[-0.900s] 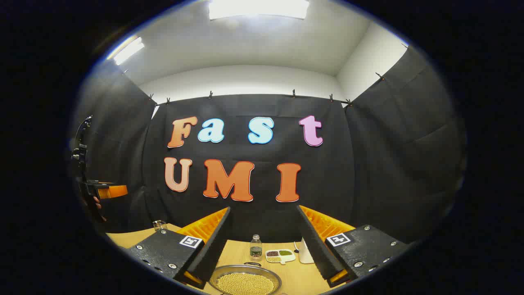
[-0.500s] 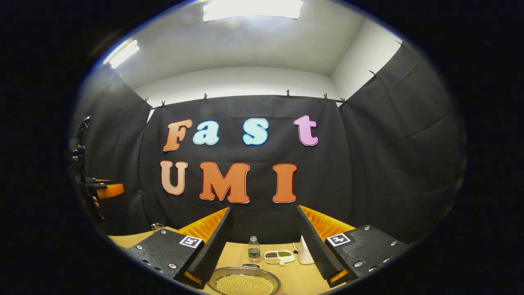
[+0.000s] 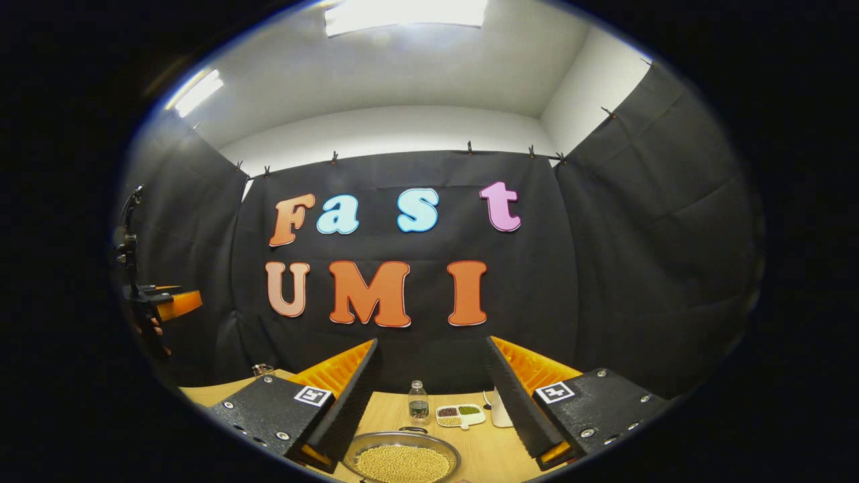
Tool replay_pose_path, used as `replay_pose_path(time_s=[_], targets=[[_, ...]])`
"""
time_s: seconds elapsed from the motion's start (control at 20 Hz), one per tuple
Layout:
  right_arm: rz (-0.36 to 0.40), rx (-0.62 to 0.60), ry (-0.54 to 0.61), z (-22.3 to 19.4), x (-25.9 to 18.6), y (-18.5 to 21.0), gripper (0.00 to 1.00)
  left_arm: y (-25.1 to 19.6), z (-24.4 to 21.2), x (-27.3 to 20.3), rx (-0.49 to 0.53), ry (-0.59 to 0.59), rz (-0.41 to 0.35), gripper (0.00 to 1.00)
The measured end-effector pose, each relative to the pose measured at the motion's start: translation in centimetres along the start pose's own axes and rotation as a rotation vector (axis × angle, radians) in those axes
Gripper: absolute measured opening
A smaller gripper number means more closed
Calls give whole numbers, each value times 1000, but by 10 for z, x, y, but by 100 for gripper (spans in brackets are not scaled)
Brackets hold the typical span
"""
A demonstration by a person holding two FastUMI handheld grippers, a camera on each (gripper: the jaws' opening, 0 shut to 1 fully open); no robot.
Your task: First push the handle of the pot to place it horizontally, then grasp the pot with both hands and set it on the induction cooktop.
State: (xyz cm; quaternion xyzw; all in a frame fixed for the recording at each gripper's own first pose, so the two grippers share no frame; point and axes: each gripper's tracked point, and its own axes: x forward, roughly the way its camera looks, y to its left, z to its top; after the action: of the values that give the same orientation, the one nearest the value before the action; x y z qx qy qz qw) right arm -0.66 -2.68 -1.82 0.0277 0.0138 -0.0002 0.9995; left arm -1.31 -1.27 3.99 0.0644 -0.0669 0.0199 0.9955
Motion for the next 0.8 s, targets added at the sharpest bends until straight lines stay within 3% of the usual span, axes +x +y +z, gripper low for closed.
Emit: replay_pose_path(time_s=[0.35, 0.8], targets=[[30, 45, 80, -30, -6, 0, 95, -13, 5, -12, 46, -45, -12, 98], [116, 51, 297, -108, -4, 27, 94, -3, -13, -9, 49, 5, 6, 100]])
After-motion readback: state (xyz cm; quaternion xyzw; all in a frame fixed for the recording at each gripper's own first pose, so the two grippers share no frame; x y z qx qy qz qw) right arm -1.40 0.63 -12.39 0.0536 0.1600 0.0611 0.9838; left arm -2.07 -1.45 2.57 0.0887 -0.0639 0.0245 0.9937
